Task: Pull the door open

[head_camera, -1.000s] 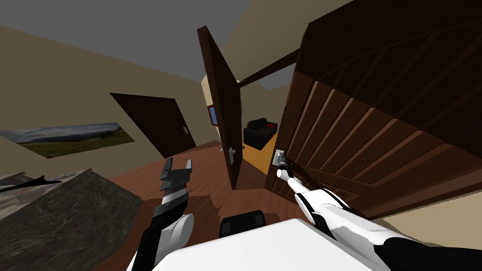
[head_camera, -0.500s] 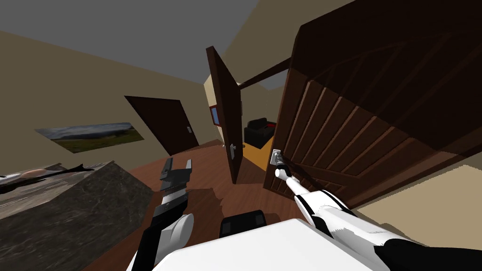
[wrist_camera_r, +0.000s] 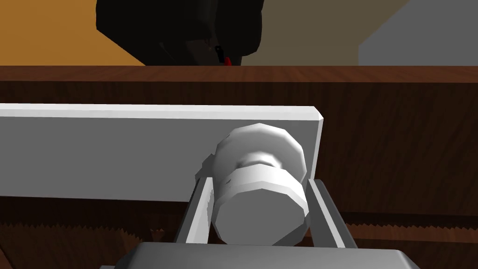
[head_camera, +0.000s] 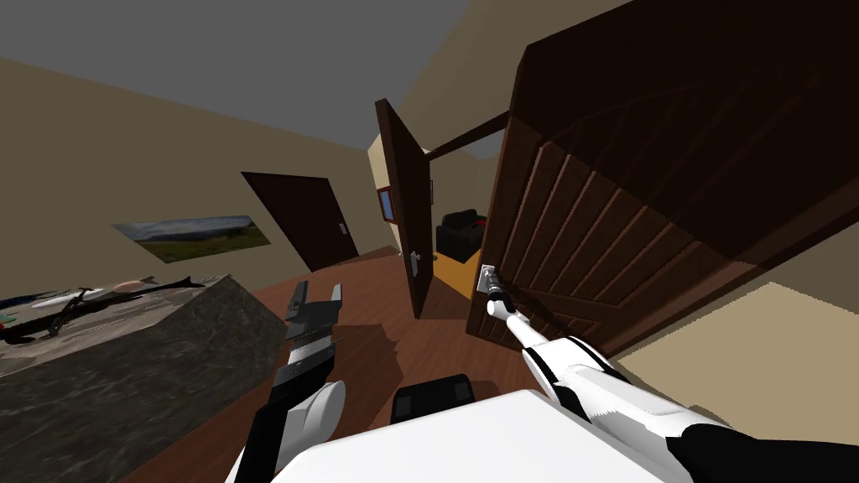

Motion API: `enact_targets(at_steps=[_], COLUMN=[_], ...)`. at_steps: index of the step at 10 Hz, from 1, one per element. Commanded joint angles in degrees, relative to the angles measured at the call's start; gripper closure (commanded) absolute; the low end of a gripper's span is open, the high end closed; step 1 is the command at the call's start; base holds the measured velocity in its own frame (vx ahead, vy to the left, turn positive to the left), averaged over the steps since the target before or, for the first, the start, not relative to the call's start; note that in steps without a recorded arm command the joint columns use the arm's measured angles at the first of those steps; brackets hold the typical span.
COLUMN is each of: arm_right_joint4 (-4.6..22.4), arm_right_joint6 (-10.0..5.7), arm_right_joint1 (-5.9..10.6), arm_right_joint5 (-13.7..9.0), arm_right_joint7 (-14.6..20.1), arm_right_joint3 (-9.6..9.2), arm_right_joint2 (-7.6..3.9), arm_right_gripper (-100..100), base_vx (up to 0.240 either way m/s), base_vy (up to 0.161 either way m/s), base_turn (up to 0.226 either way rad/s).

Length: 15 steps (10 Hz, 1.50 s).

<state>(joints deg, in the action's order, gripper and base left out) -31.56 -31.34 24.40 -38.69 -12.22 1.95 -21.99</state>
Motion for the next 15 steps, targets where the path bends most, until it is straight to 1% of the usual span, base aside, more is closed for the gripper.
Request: enact_targets(at_steps=[1,5,6,7,9,14,15], arm_right_joint4=[-1.1,-2.17,-2.3,-2.36,-2.75,-4.06,-4.06], arm_right_joint6=[0.34,0.81,0.87,0.81,1.09,1.58,1.58], arm_right_joint1=[-0.4,-0.21,-0.18,-0.26,-0.34,-0.31,-0.31], arm_right_joint5=[0.67,2.09,2.27,2.15,2.67,4.16,4.16], arm_right_joint7=[0.29,1.43,1.58,1.31,1.94,3.91,3.91], arm_right_joint3=[-0.81,-2.71,-2.95,-2.76,-3.76,-6.59,-6.59], arm_right_joint2=[0.7,1.51,1.61,1.64,1.86,2.24,2.24], arm_right_gripper=[100,100,100,100,100,100,100], base_vx=[-0.225,-0.184,-0.177,-0.078,-0.165,-0.208,-0.123], base_vy=[-0.041,-0.067,-0.013,-0.001,-0.02,-0.079,-0.031], base_turn=[0.047,0.051,0.023,0.014,0.052,0.082,0.031])
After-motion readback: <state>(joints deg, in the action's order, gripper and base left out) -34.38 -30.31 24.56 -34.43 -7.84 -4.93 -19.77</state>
